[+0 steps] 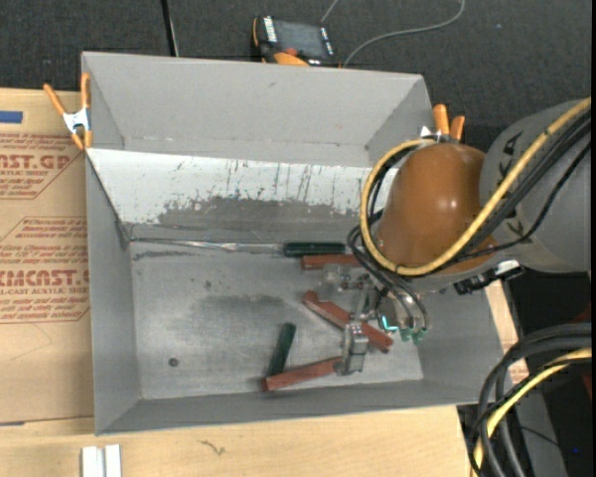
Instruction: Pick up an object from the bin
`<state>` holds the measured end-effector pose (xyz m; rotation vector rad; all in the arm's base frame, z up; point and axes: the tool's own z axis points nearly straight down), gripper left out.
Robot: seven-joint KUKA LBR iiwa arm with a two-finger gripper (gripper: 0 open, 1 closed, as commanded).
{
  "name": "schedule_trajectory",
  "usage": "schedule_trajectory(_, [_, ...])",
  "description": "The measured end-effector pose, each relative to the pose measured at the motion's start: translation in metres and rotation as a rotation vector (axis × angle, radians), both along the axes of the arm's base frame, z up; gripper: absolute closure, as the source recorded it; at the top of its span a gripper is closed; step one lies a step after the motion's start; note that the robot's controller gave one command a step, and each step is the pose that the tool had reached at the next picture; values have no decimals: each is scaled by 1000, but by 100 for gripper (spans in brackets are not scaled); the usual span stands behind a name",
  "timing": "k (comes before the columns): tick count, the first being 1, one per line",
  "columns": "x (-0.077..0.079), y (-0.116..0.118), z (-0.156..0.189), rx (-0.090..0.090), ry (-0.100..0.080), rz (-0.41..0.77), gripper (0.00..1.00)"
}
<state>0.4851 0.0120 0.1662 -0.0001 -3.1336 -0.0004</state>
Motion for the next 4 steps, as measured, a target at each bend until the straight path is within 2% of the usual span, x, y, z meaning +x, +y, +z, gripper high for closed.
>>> schedule_trajectory(1, [5, 14, -97, 1, -13, 252, 0])
schedule_trajectory(2, [4, 14, -96, 2, -9, 251, 100])
schedule_trajectory(3, [5, 27, 31, 1, -17, 254, 100])
schedule_trajectory(4, [4, 27, 27, 2, -9, 254, 0])
